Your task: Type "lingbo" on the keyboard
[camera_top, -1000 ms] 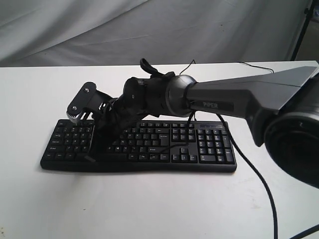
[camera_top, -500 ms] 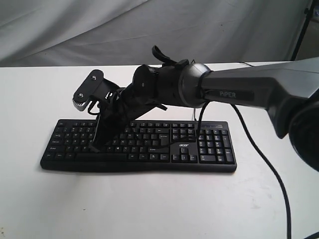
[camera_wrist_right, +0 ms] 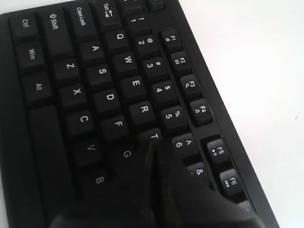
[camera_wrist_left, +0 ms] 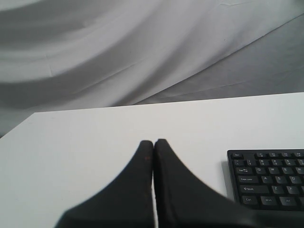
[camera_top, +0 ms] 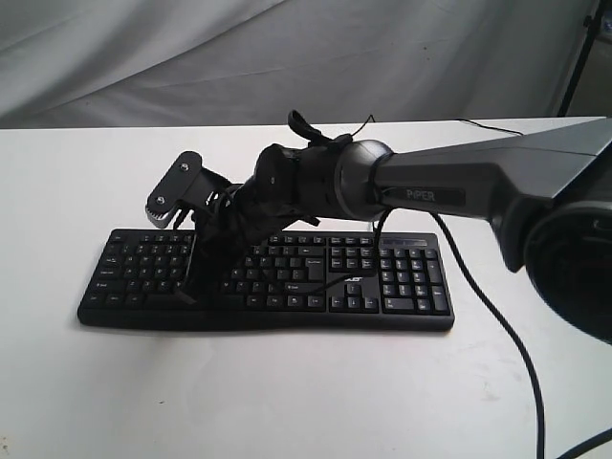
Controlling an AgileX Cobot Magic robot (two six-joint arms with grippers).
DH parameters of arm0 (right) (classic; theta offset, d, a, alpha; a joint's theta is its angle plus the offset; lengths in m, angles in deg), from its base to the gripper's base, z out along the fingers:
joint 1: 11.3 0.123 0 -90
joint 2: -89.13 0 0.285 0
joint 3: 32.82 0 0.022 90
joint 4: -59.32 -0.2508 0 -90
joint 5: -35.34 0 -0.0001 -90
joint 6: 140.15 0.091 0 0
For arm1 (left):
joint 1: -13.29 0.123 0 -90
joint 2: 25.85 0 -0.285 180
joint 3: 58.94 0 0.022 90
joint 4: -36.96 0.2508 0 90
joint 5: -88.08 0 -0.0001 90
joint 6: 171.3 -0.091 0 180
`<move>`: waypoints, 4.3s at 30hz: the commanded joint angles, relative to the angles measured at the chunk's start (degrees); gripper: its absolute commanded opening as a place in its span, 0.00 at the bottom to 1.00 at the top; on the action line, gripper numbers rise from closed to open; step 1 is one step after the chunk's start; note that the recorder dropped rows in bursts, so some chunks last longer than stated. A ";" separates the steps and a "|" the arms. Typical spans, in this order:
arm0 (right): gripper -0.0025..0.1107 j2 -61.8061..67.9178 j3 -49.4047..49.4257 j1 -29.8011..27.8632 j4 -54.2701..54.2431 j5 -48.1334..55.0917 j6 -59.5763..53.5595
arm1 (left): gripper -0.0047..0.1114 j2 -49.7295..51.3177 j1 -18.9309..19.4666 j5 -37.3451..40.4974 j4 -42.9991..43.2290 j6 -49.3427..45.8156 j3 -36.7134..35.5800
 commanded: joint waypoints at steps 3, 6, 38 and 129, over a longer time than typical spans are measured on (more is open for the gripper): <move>0.02 0.31 0.26 0.12 -0.48 -0.72 -0.68 | 0.05 0.18 -0.22 -0.36 -0.03 0.16 -0.29; 0.02 0.54 0.26 0.12 -0.48 -0.50 -0.68 | 0.05 0.18 -0.22 -0.36 -0.03 0.16 -0.29; 0.02 -1.08 0.36 2.02 0.28 3.97 -1.60 | 0.05 0.18 -0.22 -0.36 -0.03 0.16 -0.29; 0.02 -3.96 6.01 -5.50 -0.78 1.34 -6.36 | 0.05 0.18 -0.22 -0.36 -0.03 0.16 -0.29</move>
